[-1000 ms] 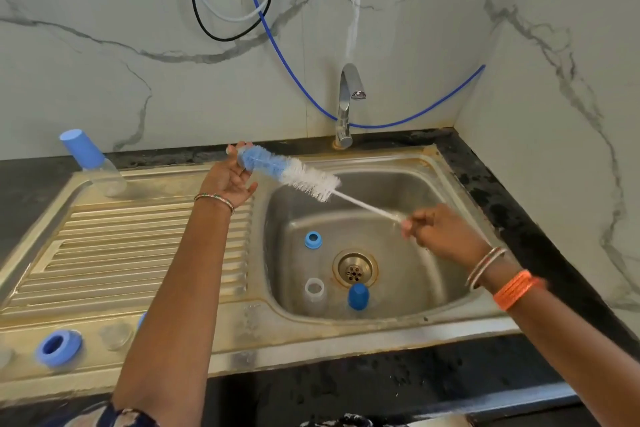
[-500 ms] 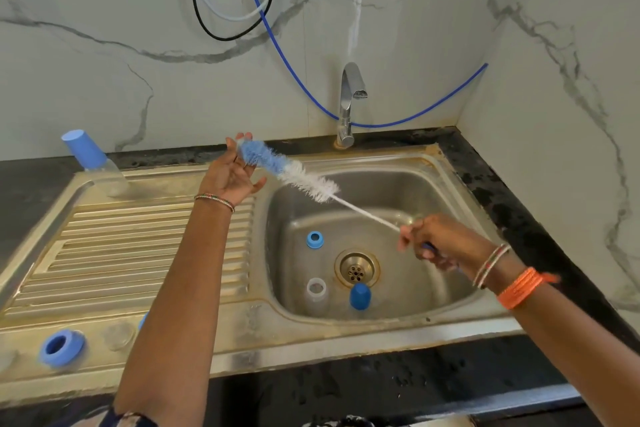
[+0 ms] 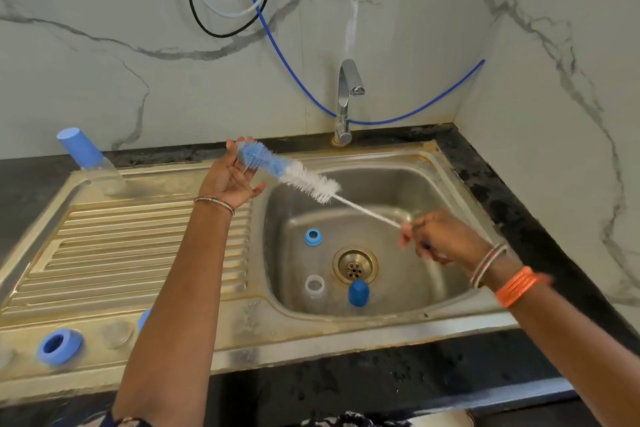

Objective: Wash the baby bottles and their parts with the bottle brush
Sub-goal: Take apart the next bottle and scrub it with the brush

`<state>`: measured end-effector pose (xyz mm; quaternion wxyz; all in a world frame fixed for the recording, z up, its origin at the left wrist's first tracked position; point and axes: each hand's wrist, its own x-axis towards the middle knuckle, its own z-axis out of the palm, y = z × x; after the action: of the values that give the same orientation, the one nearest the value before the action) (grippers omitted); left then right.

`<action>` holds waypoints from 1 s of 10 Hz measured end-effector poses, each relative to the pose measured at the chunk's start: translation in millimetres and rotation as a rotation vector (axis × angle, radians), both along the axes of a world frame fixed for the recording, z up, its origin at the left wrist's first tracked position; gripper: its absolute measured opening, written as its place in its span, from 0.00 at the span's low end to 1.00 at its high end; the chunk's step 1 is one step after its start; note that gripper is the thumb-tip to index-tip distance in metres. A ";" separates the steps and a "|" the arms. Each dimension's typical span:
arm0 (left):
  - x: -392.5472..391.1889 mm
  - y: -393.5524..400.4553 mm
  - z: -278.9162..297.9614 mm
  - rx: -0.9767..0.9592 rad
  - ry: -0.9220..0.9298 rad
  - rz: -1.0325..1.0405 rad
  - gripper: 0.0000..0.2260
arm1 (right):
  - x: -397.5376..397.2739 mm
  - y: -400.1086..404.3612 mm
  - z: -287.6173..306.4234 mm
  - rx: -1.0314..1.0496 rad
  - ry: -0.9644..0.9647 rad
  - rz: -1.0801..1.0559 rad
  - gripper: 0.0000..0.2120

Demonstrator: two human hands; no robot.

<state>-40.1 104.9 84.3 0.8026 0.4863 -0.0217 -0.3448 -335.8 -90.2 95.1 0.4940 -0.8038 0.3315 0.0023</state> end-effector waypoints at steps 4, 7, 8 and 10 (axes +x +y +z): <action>-11.4 -2.0 -6.2 -0.077 -0.043 0.044 0.10 | -0.8 -7.6 1.0 0.778 0.220 0.080 0.20; -5.5 -11.1 -25.1 0.298 -0.249 0.169 0.06 | -10.7 -35.4 -29.8 0.044 -0.043 -0.121 0.18; -29.3 -32.7 -56.8 0.526 -0.640 0.082 0.10 | 2.1 -34.9 -41.3 -0.320 -0.165 -0.140 0.16; -47.0 -58.0 -127.2 0.916 -0.808 -0.318 0.10 | 34.6 -21.8 -61.3 -0.453 -0.204 -0.150 0.09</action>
<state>-87.1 46.9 -42.9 0.3803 0.8634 -0.2451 -0.2232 -301.3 -112.0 33.9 0.3311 -0.8632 0.3306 -0.1894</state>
